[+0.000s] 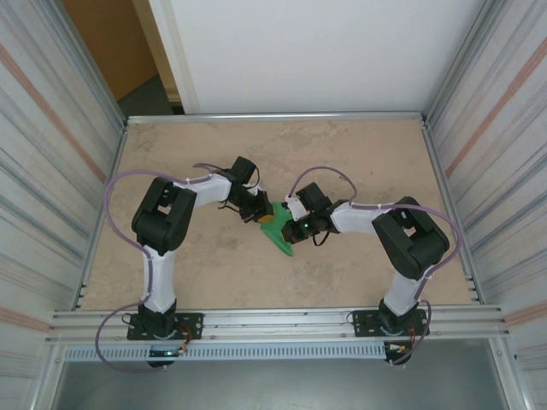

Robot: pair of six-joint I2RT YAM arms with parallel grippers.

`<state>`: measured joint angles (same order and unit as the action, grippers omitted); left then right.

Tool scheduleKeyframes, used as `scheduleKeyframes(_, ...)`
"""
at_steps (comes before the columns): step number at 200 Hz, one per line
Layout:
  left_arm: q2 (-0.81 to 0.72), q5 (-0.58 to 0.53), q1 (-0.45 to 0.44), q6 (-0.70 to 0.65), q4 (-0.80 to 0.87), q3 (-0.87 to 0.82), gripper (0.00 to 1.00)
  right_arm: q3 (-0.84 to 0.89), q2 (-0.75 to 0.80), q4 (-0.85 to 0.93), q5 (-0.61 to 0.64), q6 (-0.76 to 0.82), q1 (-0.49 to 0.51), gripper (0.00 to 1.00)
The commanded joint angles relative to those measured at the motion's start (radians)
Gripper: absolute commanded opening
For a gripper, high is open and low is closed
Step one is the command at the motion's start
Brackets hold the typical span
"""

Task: Fold a paper plane with a square sheet of paper (pick it up from the middle)
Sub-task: Third fold the triangle at the center of the table.

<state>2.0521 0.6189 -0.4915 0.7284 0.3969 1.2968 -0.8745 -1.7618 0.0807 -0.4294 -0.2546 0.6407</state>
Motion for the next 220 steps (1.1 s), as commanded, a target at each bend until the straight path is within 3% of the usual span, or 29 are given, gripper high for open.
scheduleKeyframes(1,0.028,-0.014,-0.007,-0.021,0.042,0.018,0.11,-0.025,-0.002,0.033,0.004,-0.015,-0.006,0.0)
scheduleKeyframes(51,0.031,-0.014,-0.007,-0.02,0.043,0.022,0.11,-0.025,0.046,0.075,-0.056,-0.03,-0.006,0.0)
scheduleKeyframes(220,0.037,-0.007,-0.006,-0.021,0.049,0.036,0.1,-0.051,0.003,0.097,0.014,-0.028,-0.006,0.0)
